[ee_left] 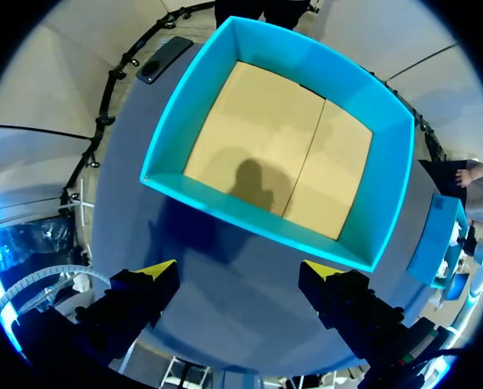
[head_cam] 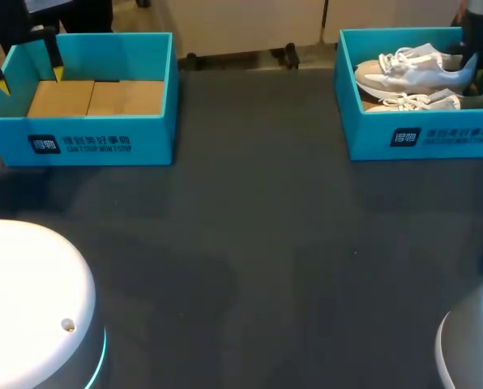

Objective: Take the shoe out of the shoebox, open the shoe tongue, remove and reinsert the insole, then place the shoe into the shoebox

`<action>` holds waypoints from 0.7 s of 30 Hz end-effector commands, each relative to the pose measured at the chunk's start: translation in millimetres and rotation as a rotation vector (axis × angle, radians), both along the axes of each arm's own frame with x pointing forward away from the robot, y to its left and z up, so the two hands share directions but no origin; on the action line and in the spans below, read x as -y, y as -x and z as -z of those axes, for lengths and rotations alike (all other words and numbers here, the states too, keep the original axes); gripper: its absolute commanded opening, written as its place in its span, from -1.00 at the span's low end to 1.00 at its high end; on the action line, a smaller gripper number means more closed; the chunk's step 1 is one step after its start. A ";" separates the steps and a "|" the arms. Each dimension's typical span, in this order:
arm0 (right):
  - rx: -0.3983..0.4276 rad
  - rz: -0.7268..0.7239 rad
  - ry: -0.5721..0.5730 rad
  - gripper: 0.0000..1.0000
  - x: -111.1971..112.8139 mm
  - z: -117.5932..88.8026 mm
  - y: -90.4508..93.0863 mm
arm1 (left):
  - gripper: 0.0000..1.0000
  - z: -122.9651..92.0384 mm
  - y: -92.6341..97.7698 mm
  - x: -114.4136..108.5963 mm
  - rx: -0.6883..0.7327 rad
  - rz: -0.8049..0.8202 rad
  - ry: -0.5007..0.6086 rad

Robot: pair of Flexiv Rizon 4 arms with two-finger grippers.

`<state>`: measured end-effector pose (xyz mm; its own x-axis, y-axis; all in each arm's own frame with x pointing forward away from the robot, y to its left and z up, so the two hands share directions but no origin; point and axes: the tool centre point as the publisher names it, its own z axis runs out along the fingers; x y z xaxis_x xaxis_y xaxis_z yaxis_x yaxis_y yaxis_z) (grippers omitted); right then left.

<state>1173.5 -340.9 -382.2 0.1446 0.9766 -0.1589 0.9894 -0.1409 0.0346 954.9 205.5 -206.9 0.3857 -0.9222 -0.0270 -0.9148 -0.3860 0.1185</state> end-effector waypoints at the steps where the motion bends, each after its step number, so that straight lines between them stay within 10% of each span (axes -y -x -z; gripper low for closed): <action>1: -0.081 0.008 -0.011 -0.35 -9.5 6.9 -8.6 | 1.00 -0.6 -0.2 -0.1 -0.001 0.001 -0.002; 5: -0.077 0.008 -0.011 1.00 -11.9 -1.8 -5.3 | 1.00 -0.6 -0.2 -0.1 -0.001 0.001 -0.002; 21: 0.007 -0.009 -0.030 1.00 -13.7 -75.0 15.1 | 1.00 -0.6 -0.2 -0.1 -0.001 0.001 -0.002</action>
<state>1173.1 -328.5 -331.4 0.1437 0.9789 -0.1453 0.9896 -0.1431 0.0144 954.9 205.5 -206.9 0.3857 -0.9222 -0.0270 -0.9148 -0.3860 0.1185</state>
